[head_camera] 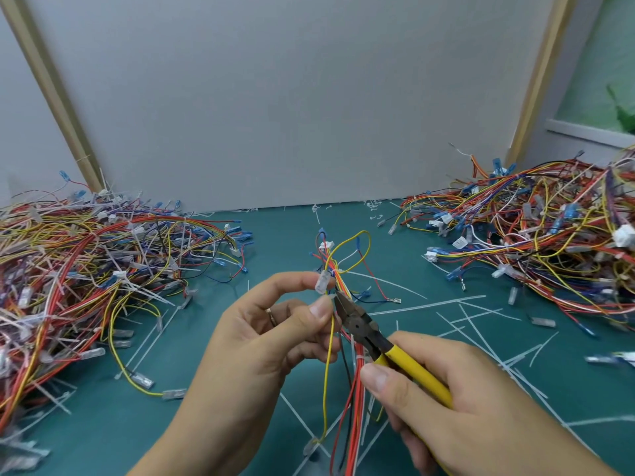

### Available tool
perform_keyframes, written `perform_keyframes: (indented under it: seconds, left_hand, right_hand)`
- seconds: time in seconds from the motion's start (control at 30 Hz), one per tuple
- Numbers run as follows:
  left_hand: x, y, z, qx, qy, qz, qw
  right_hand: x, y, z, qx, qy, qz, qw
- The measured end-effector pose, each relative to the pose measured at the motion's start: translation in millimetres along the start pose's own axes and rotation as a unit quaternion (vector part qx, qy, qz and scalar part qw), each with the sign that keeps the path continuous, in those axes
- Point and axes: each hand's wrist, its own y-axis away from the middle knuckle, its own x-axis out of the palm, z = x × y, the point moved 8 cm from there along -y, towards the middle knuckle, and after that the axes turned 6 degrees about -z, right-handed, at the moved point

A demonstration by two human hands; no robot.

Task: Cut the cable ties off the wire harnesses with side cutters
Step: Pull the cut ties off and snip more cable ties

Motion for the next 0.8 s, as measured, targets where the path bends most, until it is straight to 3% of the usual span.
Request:
perform_keyframes:
  seconds: [0.4,0.8]
  left_hand:
    - [0.0,-0.1,4.7,-0.015,0.025,0.005,1.000]
    - [0.4,-0.5,5.6,-0.022,0.050,0.004,0.999]
  right_hand:
    - [-2.1,0.8,2.0,-0.026,0.033,-0.020,0.999]
    - [2.7,1.4,2.6,-0.018,0.009,0.010,1.000]
